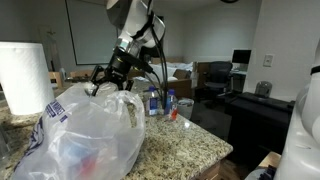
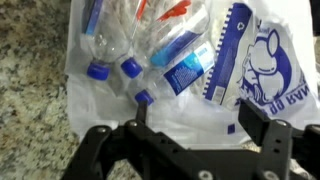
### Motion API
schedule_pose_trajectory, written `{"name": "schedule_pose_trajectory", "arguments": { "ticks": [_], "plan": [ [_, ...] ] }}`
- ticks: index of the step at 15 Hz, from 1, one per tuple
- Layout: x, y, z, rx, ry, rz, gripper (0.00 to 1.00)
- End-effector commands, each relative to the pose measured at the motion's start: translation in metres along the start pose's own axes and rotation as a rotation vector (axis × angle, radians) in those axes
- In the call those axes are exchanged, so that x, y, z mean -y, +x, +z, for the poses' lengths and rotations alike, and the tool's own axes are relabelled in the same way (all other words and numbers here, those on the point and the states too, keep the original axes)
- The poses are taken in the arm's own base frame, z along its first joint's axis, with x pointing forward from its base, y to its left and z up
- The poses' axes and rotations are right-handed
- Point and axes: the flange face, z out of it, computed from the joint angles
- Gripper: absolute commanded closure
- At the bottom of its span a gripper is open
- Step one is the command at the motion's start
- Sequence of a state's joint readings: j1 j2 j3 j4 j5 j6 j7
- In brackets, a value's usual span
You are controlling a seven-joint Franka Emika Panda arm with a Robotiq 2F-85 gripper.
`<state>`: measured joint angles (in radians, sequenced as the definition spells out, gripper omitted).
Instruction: Put the plastic bottles into the plastic bag
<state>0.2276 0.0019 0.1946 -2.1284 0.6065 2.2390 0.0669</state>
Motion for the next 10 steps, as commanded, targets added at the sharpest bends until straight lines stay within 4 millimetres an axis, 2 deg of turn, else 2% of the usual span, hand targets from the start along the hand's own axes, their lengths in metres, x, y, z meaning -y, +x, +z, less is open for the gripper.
{"name": "schedule_pose_trajectory", "arguments": {
  "ticks": [1,3,6,10],
  "plan": [
    [-0.022,-0.01,-0.067,-0.178,-0.021,0.024,0.0],
    [-0.034,-0.008,-0.101,-0.289,-0.033,0.051,0.0],
    [-0.053,-0.005,-0.136,-0.445,-0.082,0.093,0.0],
    [-0.088,0.005,-0.145,-0.579,-0.251,0.134,0.0]
  ]
}}
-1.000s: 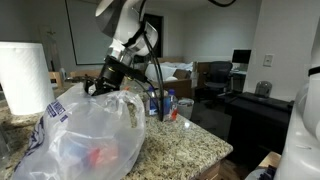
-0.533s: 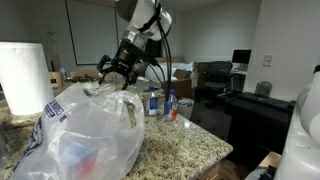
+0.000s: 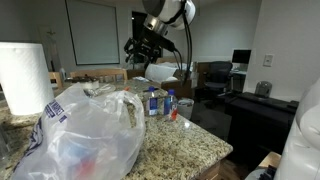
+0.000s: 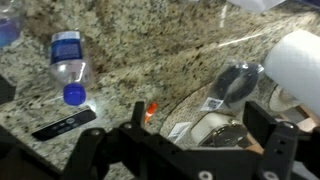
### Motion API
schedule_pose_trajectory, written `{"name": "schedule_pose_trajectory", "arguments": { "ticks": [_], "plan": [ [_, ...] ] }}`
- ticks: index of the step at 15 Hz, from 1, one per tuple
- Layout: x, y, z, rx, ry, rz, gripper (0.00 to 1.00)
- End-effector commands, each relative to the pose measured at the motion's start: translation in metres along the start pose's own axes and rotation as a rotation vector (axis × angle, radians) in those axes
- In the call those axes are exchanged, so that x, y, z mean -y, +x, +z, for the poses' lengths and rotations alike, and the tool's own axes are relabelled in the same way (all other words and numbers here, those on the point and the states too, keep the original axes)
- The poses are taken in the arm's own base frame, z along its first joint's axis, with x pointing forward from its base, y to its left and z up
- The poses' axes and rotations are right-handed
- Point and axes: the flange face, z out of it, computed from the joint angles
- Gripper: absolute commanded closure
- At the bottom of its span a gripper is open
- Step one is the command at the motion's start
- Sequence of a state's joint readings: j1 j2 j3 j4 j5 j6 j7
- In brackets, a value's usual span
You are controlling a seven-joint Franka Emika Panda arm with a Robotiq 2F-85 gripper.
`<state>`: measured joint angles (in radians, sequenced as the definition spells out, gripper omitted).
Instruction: Put the plastic bottles into the plastic bag
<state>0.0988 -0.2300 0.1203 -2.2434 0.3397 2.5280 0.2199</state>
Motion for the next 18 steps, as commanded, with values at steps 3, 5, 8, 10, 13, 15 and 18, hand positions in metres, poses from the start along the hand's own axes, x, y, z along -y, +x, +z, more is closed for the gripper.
{"name": "schedule_pose_trajectory", "arguments": {
  "ticks": [3,5,8,10,13,15,18],
  "plan": [
    [-0.054,0.007,0.016,-0.137,-0.256,0.054,0.0],
    [-0.073,0.012,0.021,-0.164,-0.367,0.088,0.0],
    [-0.089,0.015,0.034,-0.141,-0.472,0.135,0.0],
    [-0.091,0.011,0.049,-0.076,-0.483,0.15,0.0],
    [-0.086,0.004,0.07,0.004,-0.478,0.141,0.0],
    [-0.081,0.002,0.081,0.022,-0.484,0.127,0.0],
    [-0.078,0.007,0.093,0.026,-0.483,0.113,0.07]
  ]
}}
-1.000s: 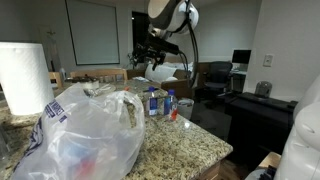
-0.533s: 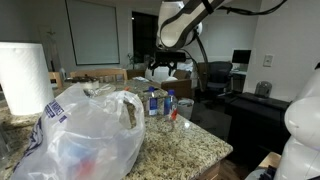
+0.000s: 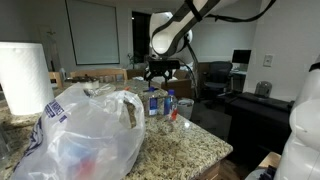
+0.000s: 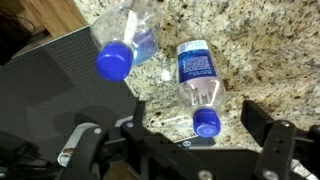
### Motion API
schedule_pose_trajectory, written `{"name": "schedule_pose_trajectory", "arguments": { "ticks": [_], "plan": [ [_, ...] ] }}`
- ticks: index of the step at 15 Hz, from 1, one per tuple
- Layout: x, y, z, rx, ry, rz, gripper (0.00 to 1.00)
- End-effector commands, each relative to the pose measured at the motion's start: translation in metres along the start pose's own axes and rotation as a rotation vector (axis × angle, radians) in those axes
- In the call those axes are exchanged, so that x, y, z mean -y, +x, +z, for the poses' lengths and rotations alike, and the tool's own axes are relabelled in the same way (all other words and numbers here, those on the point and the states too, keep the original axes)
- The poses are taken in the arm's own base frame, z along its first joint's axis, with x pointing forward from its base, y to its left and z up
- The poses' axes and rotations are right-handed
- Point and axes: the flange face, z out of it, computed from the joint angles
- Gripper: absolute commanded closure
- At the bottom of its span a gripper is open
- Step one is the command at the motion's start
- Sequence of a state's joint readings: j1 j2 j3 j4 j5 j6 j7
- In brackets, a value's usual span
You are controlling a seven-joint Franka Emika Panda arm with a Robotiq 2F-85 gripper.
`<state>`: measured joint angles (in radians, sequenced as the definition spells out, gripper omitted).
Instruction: Put the plastic bottles into the plastic bag
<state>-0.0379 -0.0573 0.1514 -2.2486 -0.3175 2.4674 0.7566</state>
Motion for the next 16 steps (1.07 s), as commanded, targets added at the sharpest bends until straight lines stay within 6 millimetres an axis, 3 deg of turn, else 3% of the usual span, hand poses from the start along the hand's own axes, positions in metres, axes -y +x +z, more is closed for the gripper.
{"name": "schedule_pose_trajectory", "arguments": {
  "ticks": [1,2,3,10,14,16],
  "plan": [
    [0.009,0.01,0.009,0.017,-0.004,0.003,0.1],
    [0.011,0.012,0.01,0.019,-0.002,0.002,0.16],
    [0.012,0.015,0.012,0.02,-0.001,0.002,0.31],
    [0.019,0.025,0.015,0.023,0.004,0.001,0.75],
    [0.021,0.024,0.018,0.044,0.001,0.002,0.83],
    [0.022,0.024,0.018,0.053,-0.002,0.003,0.81]
  ]
}}
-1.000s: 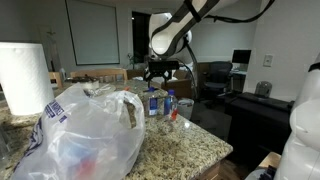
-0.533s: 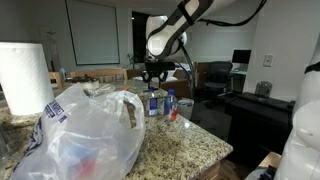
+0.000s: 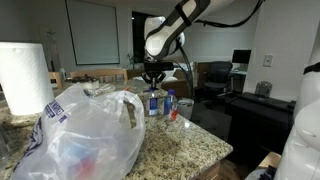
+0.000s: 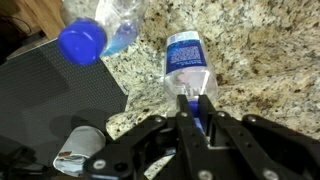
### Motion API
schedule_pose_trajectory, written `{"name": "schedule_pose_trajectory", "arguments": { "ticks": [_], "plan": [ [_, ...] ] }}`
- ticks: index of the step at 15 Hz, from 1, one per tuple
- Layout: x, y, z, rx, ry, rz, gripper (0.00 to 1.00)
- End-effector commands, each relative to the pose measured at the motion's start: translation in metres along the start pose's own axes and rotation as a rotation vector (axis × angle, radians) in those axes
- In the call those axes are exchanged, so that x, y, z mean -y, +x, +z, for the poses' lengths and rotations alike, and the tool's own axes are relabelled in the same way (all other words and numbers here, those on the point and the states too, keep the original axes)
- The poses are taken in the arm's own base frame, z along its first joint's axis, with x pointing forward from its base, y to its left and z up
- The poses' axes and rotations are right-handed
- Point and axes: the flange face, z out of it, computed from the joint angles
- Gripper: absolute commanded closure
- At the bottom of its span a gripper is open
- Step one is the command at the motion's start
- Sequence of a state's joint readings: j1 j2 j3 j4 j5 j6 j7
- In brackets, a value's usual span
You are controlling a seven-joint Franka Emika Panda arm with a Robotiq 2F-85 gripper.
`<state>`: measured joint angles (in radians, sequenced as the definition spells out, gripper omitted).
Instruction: Put the plastic bottles into the plastic bag
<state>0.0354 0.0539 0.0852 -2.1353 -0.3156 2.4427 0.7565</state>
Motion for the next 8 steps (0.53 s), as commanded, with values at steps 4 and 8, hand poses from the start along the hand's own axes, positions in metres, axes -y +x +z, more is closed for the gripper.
{"name": "schedule_pose_trajectory", "arguments": {
  "ticks": [4,8],
  "plan": [
    [0.0045,0.0019,-0.0024,0.031,0.002,0.006,0.51],
    [0.0052,0.005,0.0016,0.04,0.008,0.013,0.26]
  ]
}}
